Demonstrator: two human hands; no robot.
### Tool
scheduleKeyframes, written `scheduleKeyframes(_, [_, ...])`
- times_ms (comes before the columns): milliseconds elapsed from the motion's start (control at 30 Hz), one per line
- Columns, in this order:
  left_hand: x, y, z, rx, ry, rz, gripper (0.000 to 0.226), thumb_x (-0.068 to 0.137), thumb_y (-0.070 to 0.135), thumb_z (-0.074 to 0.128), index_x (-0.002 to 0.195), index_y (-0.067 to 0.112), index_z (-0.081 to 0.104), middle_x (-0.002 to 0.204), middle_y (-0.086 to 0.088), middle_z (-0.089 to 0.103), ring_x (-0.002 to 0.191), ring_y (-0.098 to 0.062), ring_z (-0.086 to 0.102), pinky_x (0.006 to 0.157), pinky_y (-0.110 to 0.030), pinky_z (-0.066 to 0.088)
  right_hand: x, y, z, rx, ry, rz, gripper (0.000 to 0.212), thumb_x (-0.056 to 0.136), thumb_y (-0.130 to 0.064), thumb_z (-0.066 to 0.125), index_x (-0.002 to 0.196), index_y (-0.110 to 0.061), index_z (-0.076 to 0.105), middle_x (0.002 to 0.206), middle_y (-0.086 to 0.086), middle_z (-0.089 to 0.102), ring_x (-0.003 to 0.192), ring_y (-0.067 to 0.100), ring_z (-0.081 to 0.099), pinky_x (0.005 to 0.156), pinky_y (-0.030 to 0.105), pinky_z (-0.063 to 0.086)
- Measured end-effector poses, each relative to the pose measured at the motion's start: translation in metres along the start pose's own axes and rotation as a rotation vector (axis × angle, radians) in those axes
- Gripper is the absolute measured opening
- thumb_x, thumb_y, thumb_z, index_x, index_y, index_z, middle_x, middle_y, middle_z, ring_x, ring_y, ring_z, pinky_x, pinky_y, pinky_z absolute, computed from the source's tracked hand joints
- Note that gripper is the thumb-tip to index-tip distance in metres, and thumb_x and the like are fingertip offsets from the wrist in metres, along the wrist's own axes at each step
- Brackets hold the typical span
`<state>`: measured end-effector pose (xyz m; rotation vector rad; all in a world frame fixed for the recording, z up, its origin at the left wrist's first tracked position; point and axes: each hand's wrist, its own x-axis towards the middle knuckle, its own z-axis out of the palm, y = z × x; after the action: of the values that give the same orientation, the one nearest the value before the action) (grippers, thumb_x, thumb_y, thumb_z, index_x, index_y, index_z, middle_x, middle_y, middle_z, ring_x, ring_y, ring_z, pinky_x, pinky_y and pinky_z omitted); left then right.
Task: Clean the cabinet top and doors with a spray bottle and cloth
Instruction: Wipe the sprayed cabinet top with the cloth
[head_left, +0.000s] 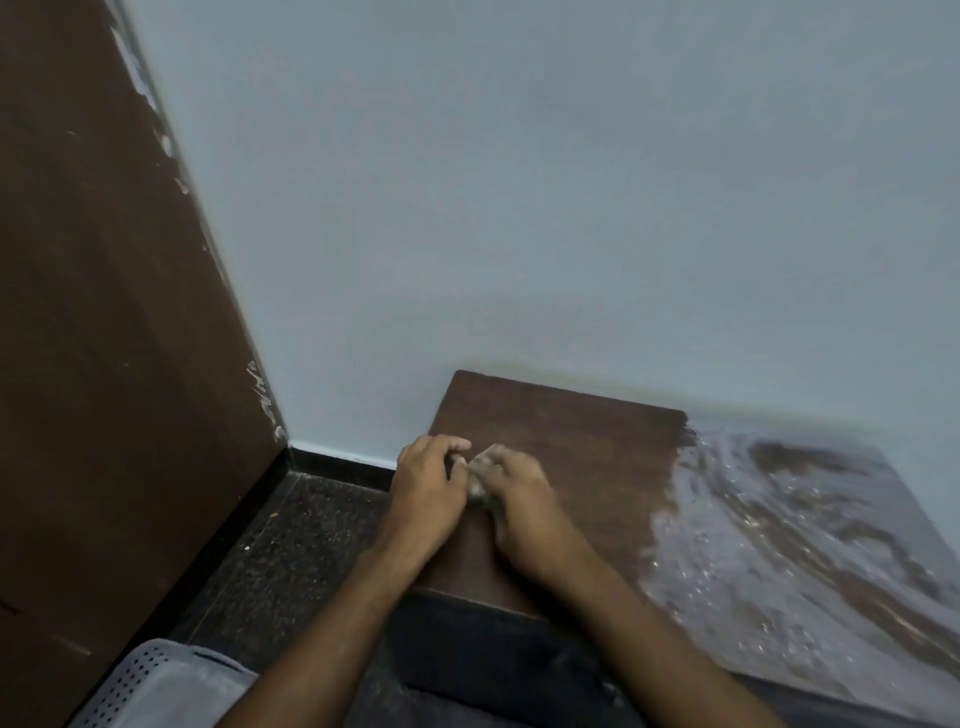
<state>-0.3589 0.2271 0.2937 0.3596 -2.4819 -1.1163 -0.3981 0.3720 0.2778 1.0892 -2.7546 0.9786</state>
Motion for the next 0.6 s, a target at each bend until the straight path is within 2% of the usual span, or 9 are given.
scheduleKeyframes(100, [-0.003,0.006,0.013,0.016,-0.014,0.053,0.021,0.089,0.014,0.057,0.102,0.025,0.069,0.102,0.009,0.062,0.097,-0.014,0.057,0.092,-0.033,0.05,-0.045,-0.007,-0.011,-0.018,-0.068,-0.123,0.041,0.1,-0.028,0.041,0.135,-0.019,0.06,0.141,0.002,0.053,0.131,0.015,0.044,0.114,0.026,0.033])
scheduleKeyframes(167, [-0.008,0.011,0.021,0.037,-0.021,0.085,0.021,0.089,0.013,0.058,0.102,0.025,0.07,0.102,0.008,0.063,0.096,-0.014,0.057,0.091,-0.03,0.049,-0.035,0.02,-0.021,-0.077,-0.004,-0.04,0.042,0.096,-0.029,0.041,0.133,-0.023,0.06,0.139,0.001,0.052,0.13,0.016,0.047,0.113,0.026,0.036])
scheduleKeyframes(300, [-0.021,0.016,0.026,0.056,0.017,0.104,0.021,0.09,0.011,0.058,0.105,0.021,0.07,0.102,0.005,0.064,0.095,-0.017,0.057,0.09,-0.032,0.048,-0.001,0.04,-0.026,-0.152,0.116,0.172,0.042,0.09,-0.007,0.056,0.131,-0.017,0.061,0.141,0.006,0.051,0.132,0.025,0.042,0.114,0.032,0.036])
scheduleKeyframes(433, [-0.023,0.016,0.02,0.068,0.075,0.056,0.022,0.092,0.015,0.056,0.109,0.021,0.068,0.106,0.004,0.065,0.097,-0.019,0.06,0.09,-0.039,0.05,-0.023,0.004,-0.009,-0.035,0.1,0.077,0.031,0.097,-0.011,0.054,0.127,-0.014,0.064,0.138,0.005,0.052,0.134,0.022,0.039,0.116,0.026,0.028])
scheduleKeyframes(467, [-0.024,0.018,0.02,0.065,0.079,0.055,0.022,0.093,0.015,0.056,0.11,0.02,0.068,0.105,0.003,0.065,0.096,-0.02,0.06,0.09,-0.039,0.05,-0.036,-0.002,-0.008,-0.014,0.082,0.037,0.034,0.097,-0.011,0.055,0.13,-0.014,0.063,0.14,0.004,0.052,0.136,0.021,0.037,0.117,0.028,0.027])
scheduleKeyframes(533, [-0.03,0.025,0.023,0.067,0.044,0.09,0.022,0.092,0.011,0.057,0.11,0.017,0.069,0.104,0.003,0.066,0.094,-0.019,0.059,0.089,-0.034,0.048,-0.058,0.003,-0.013,-0.007,0.076,0.027,0.04,0.094,-0.007,0.056,0.133,-0.016,0.062,0.144,0.001,0.05,0.139,0.022,0.037,0.116,0.041,0.035])
scheduleKeyframes(600, [-0.039,0.035,0.032,0.059,-0.047,0.147,0.021,0.09,0.007,0.061,0.106,0.017,0.071,0.101,0.005,0.067,0.092,-0.016,0.059,0.088,-0.028,0.045,-0.087,0.016,-0.027,-0.023,0.103,0.089,0.044,0.09,-0.003,0.059,0.131,-0.018,0.064,0.144,-0.001,0.052,0.139,0.02,0.039,0.114,0.043,0.038])
